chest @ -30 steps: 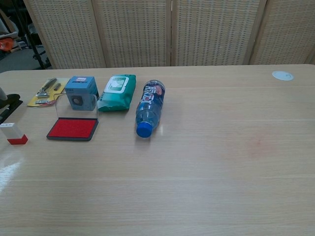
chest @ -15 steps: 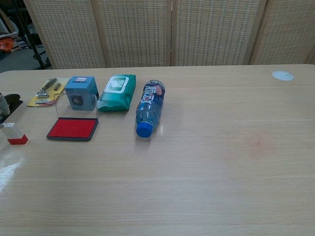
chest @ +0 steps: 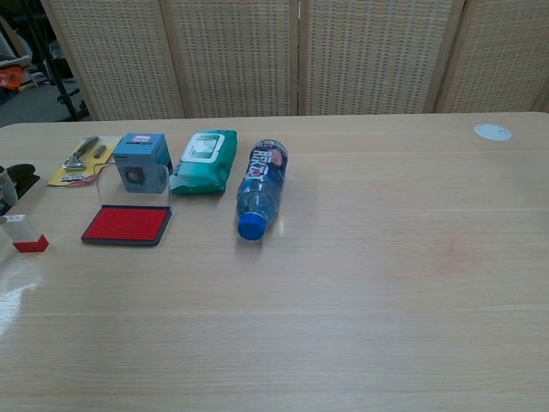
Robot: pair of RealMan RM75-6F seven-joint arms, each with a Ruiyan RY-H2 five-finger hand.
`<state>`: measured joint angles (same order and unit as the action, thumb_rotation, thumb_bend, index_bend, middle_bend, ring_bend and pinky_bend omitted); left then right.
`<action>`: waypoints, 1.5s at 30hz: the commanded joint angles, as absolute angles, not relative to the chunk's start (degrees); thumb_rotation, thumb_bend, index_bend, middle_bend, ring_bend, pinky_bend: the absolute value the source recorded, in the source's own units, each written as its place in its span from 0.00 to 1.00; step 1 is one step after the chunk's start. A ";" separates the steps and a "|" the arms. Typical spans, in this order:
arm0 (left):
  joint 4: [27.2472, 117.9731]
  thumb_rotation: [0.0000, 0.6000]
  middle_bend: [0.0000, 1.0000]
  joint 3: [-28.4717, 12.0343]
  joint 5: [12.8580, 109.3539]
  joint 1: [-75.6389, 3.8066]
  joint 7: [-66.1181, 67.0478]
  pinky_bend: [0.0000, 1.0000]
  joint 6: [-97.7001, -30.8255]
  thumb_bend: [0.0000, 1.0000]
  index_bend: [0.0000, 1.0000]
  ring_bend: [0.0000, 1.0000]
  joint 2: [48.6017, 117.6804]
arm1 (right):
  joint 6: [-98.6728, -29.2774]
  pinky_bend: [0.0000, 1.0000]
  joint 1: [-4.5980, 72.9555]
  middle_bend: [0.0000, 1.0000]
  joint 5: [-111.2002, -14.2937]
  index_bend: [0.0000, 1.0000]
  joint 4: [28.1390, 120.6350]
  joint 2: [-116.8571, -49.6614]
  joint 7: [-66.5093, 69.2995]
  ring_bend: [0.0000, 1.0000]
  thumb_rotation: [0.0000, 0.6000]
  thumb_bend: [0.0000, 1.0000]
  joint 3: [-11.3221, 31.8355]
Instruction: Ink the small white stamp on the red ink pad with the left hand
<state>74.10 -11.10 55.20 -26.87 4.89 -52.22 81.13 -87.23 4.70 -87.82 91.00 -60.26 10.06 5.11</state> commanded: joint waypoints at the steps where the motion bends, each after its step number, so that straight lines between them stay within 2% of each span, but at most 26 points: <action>1: 73.58 1.00 0.99 -11.07 54.48 -27.16 5.54 0.99 -51.99 0.31 0.51 1.00 81.50 | -87.21 0.00 4.71 0.00 -87.79 0.00 91.02 -60.25 10.06 0.00 1.00 0.00 5.11; 23: 70.06 1.00 0.98 -10.97 51.41 -28.41 8.66 0.99 -51.38 0.32 0.51 1.00 85.44 | -86.91 0.00 4.77 0.00 -87.31 0.00 90.67 -60.16 10.65 0.00 1.00 0.00 5.22; 36: 68.55 1.00 0.98 -11.08 51.17 -28.67 8.64 0.99 -51.10 0.36 0.57 1.00 86.45 | -86.60 0.00 4.91 0.00 -87.18 0.00 90.55 -60.28 10.54 0.00 1.00 0.00 5.21; 45: 72.79 1.00 0.98 -12.00 52.78 -28.49 7.49 0.99 -52.42 0.37 0.60 1.00 83.87 | -86.49 0.00 4.95 0.00 -87.09 0.00 90.49 -60.25 10.76 0.00 1.00 0.00 5.22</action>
